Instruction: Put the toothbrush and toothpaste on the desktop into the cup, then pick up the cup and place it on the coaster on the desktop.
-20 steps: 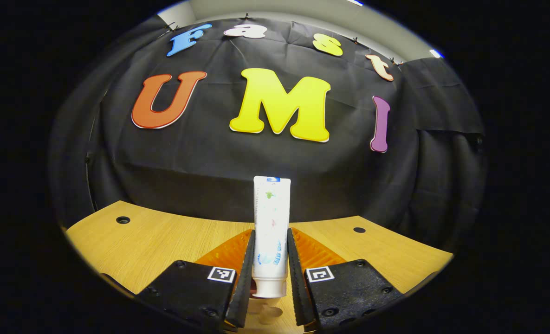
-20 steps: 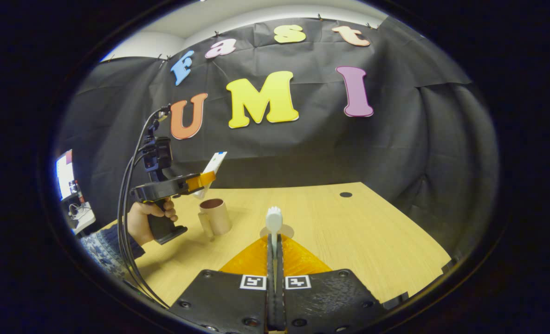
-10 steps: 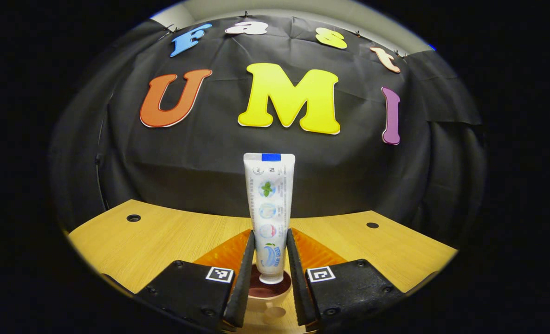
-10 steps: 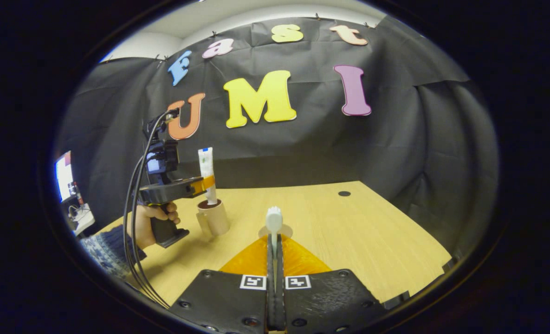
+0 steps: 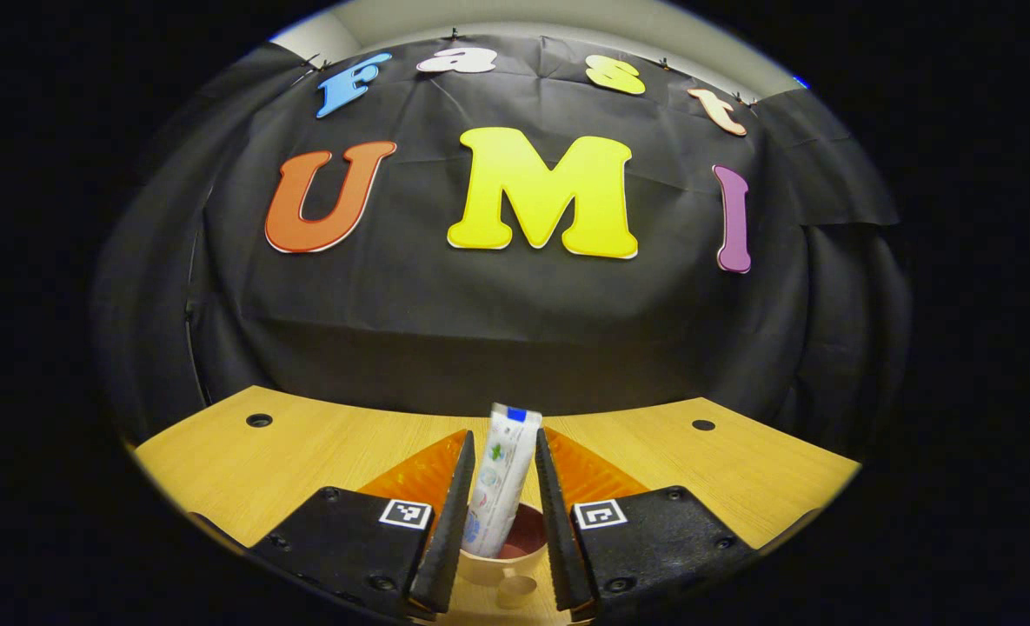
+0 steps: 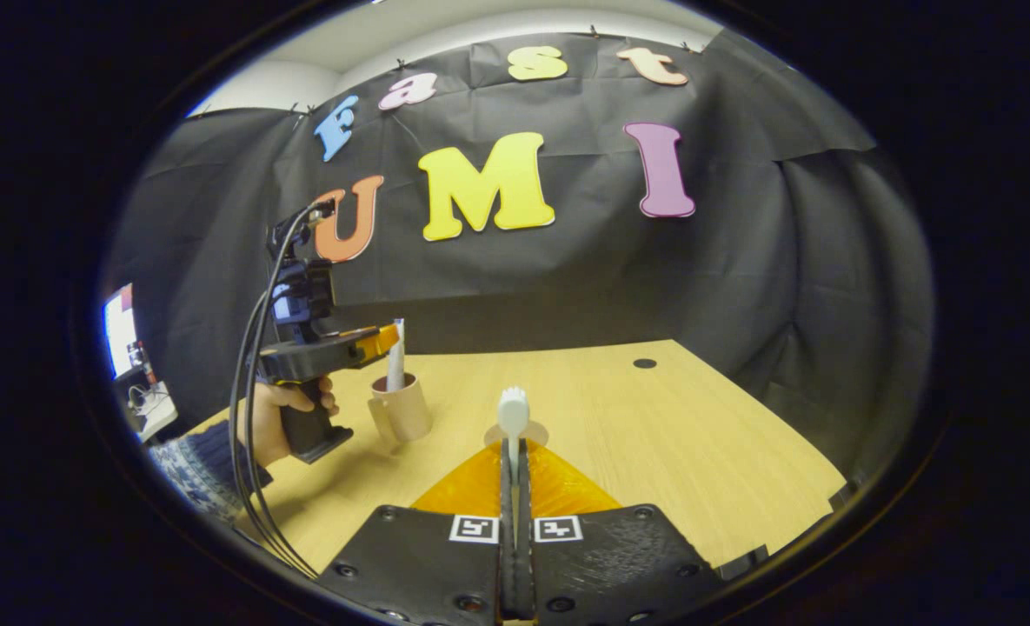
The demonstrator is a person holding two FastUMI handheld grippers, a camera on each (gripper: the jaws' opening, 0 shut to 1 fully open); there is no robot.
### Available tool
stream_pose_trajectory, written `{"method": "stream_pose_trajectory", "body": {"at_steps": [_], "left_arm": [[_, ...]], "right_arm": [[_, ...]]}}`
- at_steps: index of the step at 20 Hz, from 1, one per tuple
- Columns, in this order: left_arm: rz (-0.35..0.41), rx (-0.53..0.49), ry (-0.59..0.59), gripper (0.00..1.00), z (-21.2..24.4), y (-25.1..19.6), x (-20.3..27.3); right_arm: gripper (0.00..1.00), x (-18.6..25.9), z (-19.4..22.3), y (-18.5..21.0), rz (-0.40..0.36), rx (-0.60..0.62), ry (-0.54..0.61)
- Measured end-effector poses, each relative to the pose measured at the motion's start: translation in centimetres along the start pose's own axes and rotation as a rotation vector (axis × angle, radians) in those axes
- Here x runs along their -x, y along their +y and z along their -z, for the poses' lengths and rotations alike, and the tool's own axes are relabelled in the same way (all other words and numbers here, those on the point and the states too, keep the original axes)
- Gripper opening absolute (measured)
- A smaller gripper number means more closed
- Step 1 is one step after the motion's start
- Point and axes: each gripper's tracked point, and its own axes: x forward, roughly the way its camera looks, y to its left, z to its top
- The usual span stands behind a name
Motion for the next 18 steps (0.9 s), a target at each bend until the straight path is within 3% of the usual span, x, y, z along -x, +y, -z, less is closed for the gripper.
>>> {"method": "stream_pose_trajectory", "body": {"at_steps": [1, 2, 3, 5, 6, 8, 13, 18], "left_arm": [[-0.008, -0.013, -0.002, 0.48, -0.2, 0.2, 0.5], [-0.018, -0.02, -0.005, 0.7, -0.3, 0.4, 0.9], [-0.025, -0.019, -0.017, 0.61, -0.5, 0.6, 1.3], [-0.033, -0.013, -0.048, 0.87, -1.3, 0.9, 2.2], [-0.032, -0.012, -0.05, 0.94, -1.3, 0.9, 2.6], [-0.044, -0.032, -0.053, 0.98, -1.1, 1.1, 3.7], [-0.048, -0.075, -0.077, 0.97, -0.2, 1.7, 7.0], [-0.042, -0.021, -0.063, 0.98, 1.4, 2.1, 10.8]], "right_arm": [[0.0, 0.0, -0.1, 0.0, 0.0, -0.002, -0.001], [0.0, 0.0, -0.1, 0.0, -0.001, -0.001, -0.001], [0.0, -0.1, 0.0, 0.1, -0.001, 0.002, -0.001], [0.0, -0.1, 0.1, 0.2, -0.002, 0.004, 0.0], [0.0, -0.2, 0.1, 0.3, -0.002, 0.007, 0.002], [0.0, -0.2, 0.2, 0.5, -0.002, 0.012, -0.002], [0.0, -1.5, 0.0, 1.8, -0.046, 0.012, 0.011], [0.0, -3.9, -4.1, 3.1, -0.023, 0.052, -0.045]]}}
